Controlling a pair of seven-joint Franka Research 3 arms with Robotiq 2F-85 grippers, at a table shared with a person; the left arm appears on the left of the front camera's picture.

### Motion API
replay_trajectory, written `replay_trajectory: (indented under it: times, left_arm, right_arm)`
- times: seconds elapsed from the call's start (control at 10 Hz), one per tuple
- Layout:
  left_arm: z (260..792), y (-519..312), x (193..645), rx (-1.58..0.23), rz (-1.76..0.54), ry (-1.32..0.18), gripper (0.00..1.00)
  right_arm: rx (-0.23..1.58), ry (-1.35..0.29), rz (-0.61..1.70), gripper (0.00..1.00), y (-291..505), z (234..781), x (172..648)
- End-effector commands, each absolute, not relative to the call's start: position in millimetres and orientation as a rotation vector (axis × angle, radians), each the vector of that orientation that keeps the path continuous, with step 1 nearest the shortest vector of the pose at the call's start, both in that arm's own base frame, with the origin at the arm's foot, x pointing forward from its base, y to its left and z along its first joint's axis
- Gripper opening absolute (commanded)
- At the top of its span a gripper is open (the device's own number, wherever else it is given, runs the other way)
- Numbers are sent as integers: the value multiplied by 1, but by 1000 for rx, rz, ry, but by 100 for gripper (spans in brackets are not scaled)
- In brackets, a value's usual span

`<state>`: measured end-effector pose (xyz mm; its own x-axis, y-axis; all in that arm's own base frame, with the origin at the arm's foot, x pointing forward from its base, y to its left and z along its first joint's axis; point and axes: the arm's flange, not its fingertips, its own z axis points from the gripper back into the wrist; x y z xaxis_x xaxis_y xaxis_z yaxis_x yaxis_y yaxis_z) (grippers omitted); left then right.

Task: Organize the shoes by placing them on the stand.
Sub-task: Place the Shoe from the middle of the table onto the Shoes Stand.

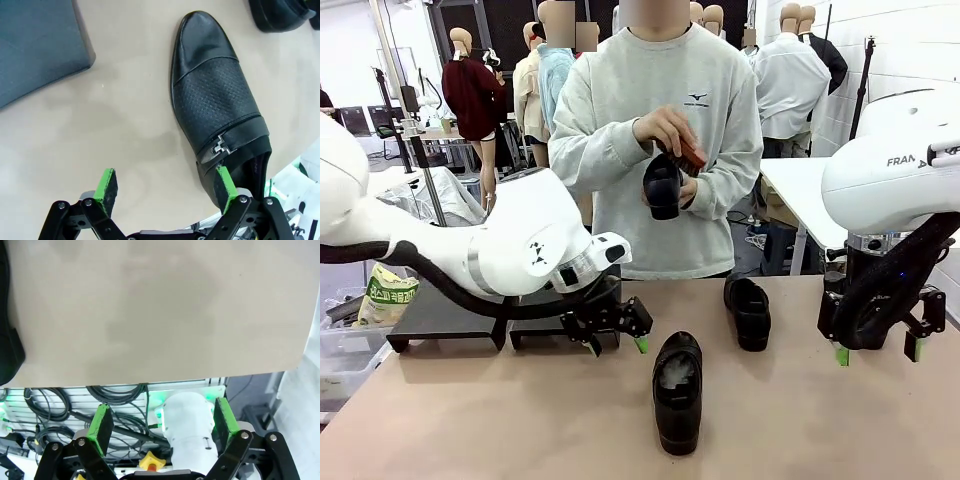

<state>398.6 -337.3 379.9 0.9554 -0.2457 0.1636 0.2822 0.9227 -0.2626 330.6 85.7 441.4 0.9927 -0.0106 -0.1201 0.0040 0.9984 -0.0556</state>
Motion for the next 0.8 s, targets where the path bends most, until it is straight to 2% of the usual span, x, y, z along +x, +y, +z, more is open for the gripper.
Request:
replay_trajectory:
  times: [0.0,0.3,0.5,0.7]
  left_arm:
    - [379,-359,397,-206,-212,-73,100]
    - [379,-386,386,-132,-180,-31,100]
    - [395,-398,380,-112,-200,-112,100]
    - [398,-405,371,-120,-207,-124,100]
  right_arm:
    - [-45,128,-24,100,89,443,330]
    - [-45,128,-24,100,89,443,330]
    - [-45,128,-24,100,89,443,330]
    - [-45,128,-24,100,89,443,330]
